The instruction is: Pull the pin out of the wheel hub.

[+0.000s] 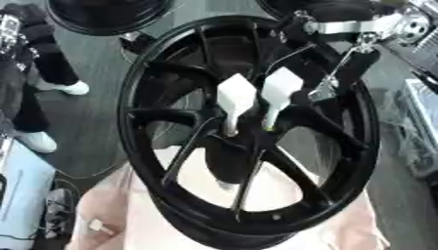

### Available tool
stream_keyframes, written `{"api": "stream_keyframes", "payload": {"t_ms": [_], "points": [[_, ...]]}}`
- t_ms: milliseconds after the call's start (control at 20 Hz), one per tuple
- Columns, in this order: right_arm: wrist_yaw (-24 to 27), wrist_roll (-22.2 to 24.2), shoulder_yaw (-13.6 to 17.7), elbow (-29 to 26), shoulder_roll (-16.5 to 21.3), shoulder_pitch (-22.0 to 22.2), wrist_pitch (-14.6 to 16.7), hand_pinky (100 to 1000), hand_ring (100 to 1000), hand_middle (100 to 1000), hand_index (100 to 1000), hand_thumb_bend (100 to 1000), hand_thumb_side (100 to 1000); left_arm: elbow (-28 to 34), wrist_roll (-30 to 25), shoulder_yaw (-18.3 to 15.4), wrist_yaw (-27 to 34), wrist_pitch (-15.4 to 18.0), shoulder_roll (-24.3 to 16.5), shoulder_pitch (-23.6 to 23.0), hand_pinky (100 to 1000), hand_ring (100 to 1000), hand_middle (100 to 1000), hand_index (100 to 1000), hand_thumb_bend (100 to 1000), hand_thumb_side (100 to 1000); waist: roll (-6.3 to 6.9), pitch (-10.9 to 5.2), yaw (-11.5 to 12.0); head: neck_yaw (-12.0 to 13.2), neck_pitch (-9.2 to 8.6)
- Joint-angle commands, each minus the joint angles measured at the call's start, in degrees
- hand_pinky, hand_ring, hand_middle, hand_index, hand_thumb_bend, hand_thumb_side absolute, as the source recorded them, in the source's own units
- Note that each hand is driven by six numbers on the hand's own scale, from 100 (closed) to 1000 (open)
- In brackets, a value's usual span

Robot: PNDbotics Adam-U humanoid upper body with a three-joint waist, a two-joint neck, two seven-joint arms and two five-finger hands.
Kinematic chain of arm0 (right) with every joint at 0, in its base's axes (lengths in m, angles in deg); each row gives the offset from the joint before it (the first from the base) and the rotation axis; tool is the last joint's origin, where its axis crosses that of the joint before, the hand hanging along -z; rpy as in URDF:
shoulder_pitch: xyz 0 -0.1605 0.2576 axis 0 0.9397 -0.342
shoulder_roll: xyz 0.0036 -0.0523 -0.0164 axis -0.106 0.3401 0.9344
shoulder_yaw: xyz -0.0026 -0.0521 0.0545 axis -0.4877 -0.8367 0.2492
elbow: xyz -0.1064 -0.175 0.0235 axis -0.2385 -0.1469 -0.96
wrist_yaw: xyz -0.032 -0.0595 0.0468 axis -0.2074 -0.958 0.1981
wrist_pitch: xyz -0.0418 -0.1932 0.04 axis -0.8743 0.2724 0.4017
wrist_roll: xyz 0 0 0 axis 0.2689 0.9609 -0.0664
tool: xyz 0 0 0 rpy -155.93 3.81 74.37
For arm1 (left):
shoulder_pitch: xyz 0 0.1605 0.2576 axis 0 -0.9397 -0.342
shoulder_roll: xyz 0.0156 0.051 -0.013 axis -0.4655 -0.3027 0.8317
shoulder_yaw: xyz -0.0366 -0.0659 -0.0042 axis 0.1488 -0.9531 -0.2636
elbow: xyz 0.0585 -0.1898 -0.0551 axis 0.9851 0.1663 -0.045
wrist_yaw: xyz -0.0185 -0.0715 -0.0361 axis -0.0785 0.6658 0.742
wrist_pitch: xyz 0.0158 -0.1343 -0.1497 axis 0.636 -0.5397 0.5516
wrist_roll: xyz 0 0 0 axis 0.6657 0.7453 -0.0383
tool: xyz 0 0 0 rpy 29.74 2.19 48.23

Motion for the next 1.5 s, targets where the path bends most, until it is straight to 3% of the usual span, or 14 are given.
{"api": "stream_keyframes", "payload": {"t_ms": [50, 300, 1500], "points": [[0.6, 16.3, 0.3, -0.3, 1.2, -0.8, 16.4, 859, 678, 612, 760, 404, 100, 0.5, -0.2, -0.1, 0.2, 0.1, -1.5, 1.0, 736, 797, 767, 784, 100, 660, 0.20, -0.96, 0.0, 0.0, -0.06], [0.4, 16.3, 0.2, -0.3, 1.0, -0.6, 15.8, 850, 658, 566, 729, 402, 100, 0.5, -0.2, 0.0, 0.2, 0.0, -1.5, 1.1, 736, 796, 766, 783, 100, 659, 0.13, -1.00, 0.0, 0.1, -0.07], [-1.7, 16.3, 0.1, 1.3, -0.1, 0.9, 12.6, 827, 608, 510, 690, 397, 100, 0.5, -0.6, 0.6, 0.6, -0.2, -1.5, 1.3, 738, 798, 766, 773, 100, 662, 0.27, -0.60, -0.1, 0.1, -0.05]]}}
